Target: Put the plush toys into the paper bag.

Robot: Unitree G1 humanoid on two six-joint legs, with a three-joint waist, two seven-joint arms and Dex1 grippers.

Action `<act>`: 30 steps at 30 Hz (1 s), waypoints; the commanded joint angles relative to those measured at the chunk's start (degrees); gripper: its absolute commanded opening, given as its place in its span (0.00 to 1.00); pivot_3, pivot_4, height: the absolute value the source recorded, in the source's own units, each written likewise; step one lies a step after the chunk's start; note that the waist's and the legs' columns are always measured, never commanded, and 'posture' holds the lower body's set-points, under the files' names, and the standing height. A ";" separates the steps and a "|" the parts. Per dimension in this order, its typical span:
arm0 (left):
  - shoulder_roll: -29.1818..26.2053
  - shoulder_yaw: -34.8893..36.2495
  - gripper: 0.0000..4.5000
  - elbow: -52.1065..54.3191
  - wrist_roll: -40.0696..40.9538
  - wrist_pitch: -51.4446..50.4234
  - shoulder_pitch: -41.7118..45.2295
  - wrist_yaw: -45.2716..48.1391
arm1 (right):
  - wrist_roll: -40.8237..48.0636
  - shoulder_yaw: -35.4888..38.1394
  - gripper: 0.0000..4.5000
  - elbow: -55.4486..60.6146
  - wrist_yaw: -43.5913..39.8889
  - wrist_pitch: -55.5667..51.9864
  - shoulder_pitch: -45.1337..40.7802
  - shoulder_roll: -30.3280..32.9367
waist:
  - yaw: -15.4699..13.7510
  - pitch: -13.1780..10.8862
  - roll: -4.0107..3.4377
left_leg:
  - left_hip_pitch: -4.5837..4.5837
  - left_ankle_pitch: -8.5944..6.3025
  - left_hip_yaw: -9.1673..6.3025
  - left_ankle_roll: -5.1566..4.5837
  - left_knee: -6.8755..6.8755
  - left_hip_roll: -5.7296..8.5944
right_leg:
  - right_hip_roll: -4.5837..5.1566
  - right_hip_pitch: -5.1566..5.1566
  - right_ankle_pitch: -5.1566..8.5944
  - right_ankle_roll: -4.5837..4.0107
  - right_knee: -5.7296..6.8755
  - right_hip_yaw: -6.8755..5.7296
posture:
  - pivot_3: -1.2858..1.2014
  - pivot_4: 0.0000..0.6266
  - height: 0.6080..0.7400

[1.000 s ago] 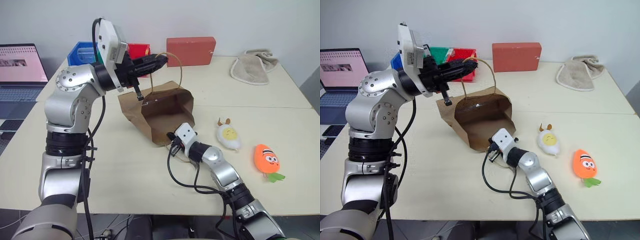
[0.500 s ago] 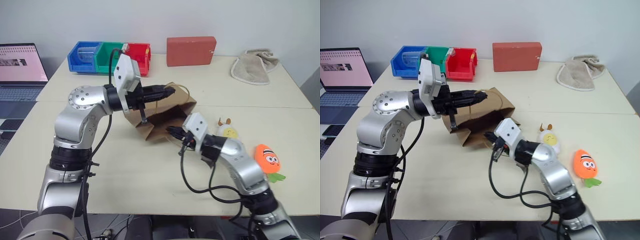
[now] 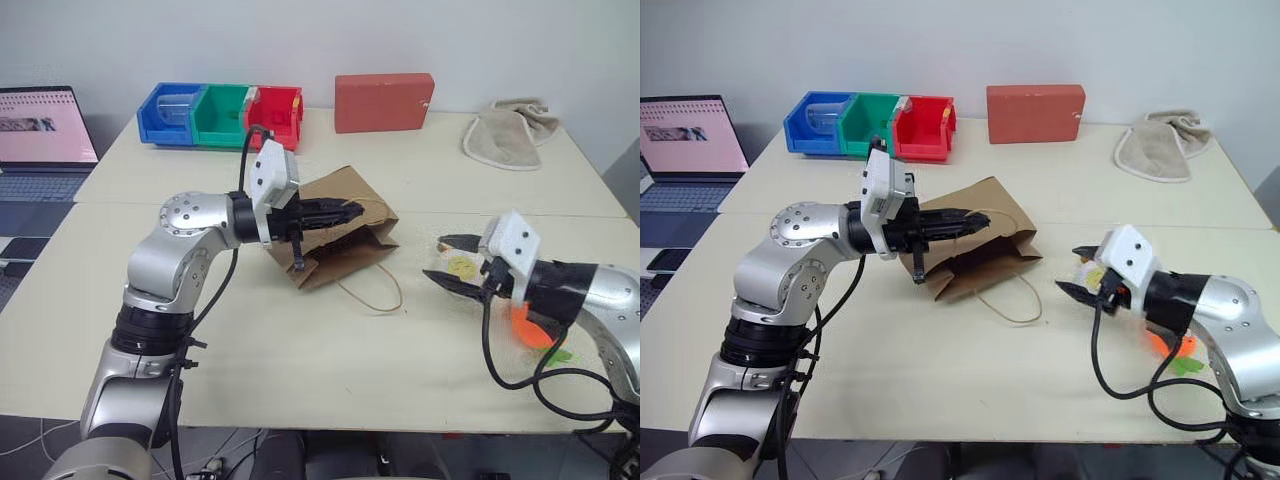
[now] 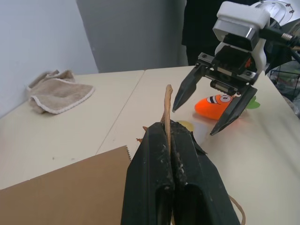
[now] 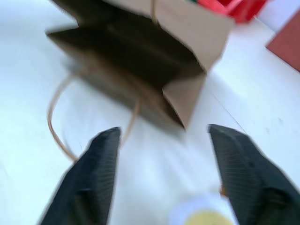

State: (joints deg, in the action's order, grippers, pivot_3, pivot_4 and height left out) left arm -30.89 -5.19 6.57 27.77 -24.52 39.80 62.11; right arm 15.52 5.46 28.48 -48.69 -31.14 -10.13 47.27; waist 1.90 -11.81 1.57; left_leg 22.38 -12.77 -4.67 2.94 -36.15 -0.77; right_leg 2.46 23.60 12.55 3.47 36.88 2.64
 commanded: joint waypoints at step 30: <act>-0.29 2.15 0.00 5.41 3.69 -4.84 -4.47 -2.46 | -18.40 -8.52 0.01 -13.13 -1.56 20.62 0.56 4.61 | -0.03 0.00 0.01 | 0.00 0.00 -0.01 0.00 -0.05 0.01 | 0.00 -0.02 -0.01 0.01 0.01 0.04 | 0.52 0.24 1.00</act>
State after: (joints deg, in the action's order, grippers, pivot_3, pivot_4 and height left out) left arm -31.25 -4.83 10.33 30.21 -29.38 34.46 60.07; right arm -4.74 -3.63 12.61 -48.19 -11.39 -9.65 50.90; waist 1.87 -11.81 1.58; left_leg 22.38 -12.77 -4.68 2.94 -36.21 -0.75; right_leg 2.46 23.58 12.54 3.49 36.88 2.68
